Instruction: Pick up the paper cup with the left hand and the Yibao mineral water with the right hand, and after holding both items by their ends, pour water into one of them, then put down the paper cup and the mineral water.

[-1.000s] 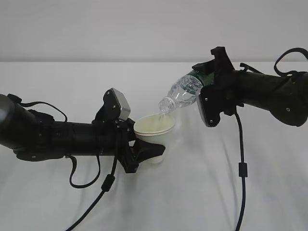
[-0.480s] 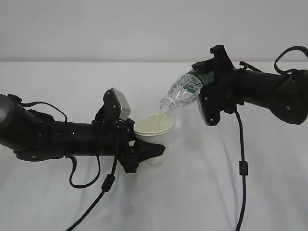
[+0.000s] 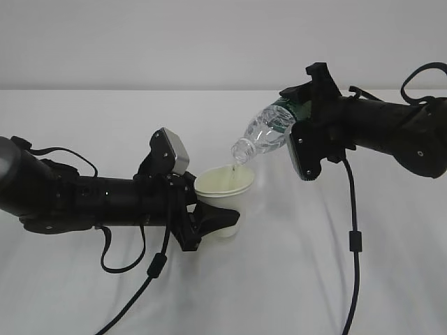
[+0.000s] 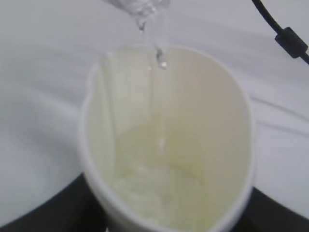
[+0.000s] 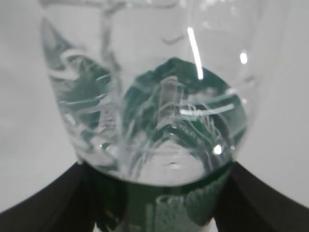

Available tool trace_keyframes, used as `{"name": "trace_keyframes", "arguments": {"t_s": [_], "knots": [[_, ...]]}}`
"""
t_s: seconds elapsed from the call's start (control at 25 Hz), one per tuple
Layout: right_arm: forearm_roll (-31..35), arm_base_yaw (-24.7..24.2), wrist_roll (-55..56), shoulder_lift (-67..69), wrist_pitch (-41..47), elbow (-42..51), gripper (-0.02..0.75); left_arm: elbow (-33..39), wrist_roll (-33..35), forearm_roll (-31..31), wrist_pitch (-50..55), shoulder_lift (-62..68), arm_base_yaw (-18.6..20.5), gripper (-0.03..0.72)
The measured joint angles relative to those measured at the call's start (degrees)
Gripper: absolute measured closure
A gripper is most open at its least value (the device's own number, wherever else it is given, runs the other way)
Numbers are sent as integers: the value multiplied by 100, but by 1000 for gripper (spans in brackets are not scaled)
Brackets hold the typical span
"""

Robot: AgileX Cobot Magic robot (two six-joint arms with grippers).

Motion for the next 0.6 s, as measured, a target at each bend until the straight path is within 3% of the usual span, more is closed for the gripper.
{"name": "trace_keyframes", "arguments": {"t_s": [0.6], "knots": [[-29,0,0,0,0,0,261,0,0,0,0,0,0,294]]}}
